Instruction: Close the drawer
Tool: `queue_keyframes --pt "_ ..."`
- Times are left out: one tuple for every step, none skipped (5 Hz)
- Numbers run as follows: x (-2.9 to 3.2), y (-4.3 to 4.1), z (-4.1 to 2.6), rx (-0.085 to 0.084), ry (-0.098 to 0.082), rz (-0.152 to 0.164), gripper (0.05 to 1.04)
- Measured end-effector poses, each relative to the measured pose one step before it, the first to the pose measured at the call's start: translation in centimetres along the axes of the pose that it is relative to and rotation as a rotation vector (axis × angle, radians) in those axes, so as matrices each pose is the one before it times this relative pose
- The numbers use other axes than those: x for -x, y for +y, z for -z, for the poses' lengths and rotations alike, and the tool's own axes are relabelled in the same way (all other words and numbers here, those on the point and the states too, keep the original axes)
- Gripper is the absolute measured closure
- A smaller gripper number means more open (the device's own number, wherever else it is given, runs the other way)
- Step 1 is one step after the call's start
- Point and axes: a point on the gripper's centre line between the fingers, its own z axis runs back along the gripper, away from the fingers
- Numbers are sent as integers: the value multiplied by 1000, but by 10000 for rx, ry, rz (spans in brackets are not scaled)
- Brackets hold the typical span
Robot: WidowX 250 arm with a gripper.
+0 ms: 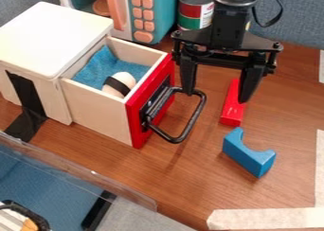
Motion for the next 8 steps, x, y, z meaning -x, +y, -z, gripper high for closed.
queue_keyframes --pt "168 -31 872 -117 254 109 83" --pt "148 -42 773 2 91 1042 83" --pt "298 10 1224 -384 470 1001 83" --pt "-177 -178 542 -140 7 1460 83" --pt "-448 -108 171 79 -328 1233 83" --pt "-96 251 1037 231 -350 2501 83" --pt "-586 363 94 -51 -377 2156 83" --pt "35 122 1428 134 262 2485 83"
